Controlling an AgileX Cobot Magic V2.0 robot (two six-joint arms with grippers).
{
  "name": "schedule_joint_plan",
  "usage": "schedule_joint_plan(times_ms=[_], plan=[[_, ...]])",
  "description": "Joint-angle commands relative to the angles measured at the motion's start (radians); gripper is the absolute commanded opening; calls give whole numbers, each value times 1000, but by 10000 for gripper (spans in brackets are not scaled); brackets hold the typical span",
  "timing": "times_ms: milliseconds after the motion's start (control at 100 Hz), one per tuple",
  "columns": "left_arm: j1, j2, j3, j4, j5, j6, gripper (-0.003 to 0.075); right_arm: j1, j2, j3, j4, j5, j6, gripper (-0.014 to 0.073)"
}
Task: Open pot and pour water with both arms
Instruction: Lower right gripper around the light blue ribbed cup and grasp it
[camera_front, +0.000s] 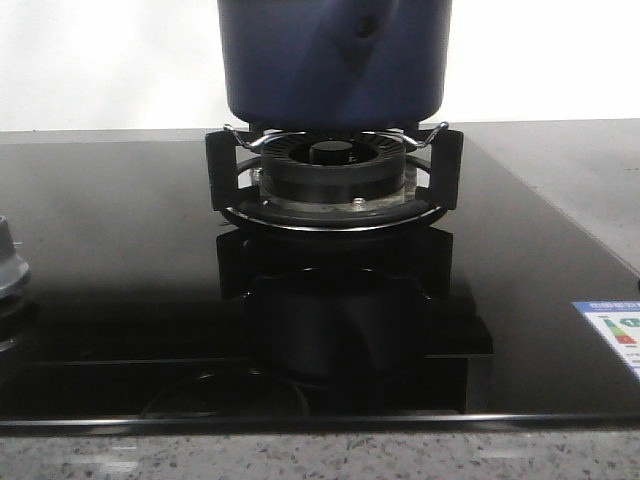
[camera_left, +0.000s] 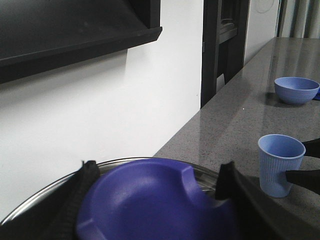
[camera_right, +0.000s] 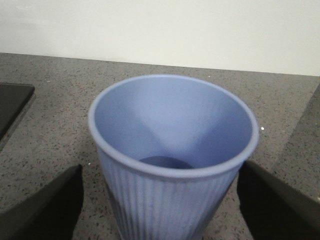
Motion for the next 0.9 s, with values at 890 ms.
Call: schedule_joint_plan(times_ms=[890], plan=[[0, -51, -41, -95, 41, -8, 252, -1, 205, -27, 52, -345, -9, 566]])
